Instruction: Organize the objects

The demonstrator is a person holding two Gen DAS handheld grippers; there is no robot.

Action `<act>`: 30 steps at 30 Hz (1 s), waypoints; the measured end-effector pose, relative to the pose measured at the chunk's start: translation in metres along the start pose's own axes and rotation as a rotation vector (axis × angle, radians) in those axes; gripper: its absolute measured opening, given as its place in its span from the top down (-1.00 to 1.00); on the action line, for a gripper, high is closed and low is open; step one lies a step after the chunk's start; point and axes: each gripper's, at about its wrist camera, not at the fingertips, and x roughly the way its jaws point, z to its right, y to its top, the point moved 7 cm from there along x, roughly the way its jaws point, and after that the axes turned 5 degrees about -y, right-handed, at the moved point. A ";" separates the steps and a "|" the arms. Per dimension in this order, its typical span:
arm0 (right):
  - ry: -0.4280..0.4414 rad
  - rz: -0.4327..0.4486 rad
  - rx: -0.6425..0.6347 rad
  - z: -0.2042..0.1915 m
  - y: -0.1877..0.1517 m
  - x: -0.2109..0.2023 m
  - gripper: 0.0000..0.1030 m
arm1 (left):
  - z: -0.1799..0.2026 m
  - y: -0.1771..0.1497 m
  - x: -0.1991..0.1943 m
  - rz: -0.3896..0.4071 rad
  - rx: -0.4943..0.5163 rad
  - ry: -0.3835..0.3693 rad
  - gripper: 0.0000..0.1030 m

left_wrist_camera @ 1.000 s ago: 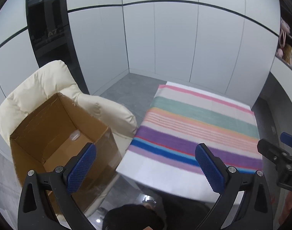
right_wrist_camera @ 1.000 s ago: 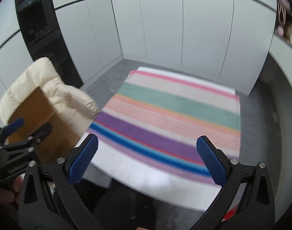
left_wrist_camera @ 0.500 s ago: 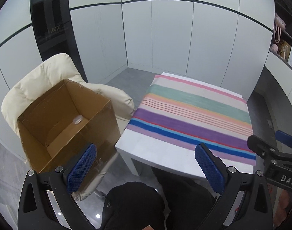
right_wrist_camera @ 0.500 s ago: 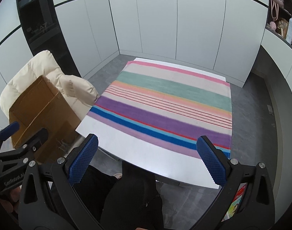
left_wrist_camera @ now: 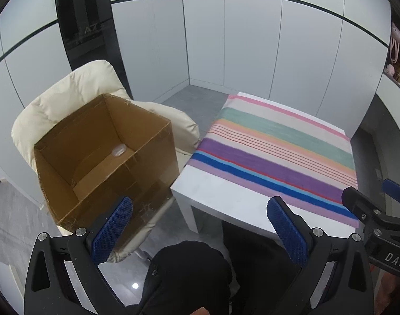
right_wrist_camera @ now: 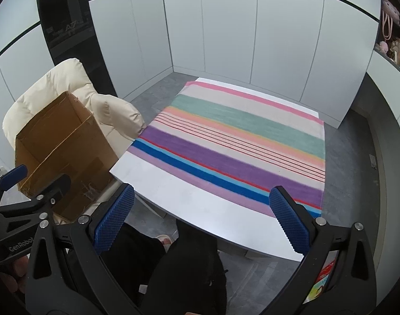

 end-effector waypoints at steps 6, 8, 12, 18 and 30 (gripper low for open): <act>0.012 -0.009 -0.002 -0.005 -0.001 0.003 -1.00 | -0.001 -0.001 0.002 -0.010 -0.005 0.004 -1.00; 0.014 -0.010 -0.004 -0.006 -0.001 0.003 -1.00 | 0.000 -0.001 0.001 -0.005 0.003 0.010 -1.00; 0.012 -0.016 -0.005 -0.006 -0.002 0.005 -1.00 | 0.000 -0.003 0.001 -0.007 0.006 0.011 -1.00; 0.007 -0.011 -0.004 -0.005 -0.001 0.004 -1.00 | 0.000 -0.004 0.003 -0.014 0.003 0.017 -1.00; 0.004 -0.013 -0.002 -0.003 0.000 0.004 -1.00 | -0.001 -0.004 0.003 -0.018 -0.008 0.014 -1.00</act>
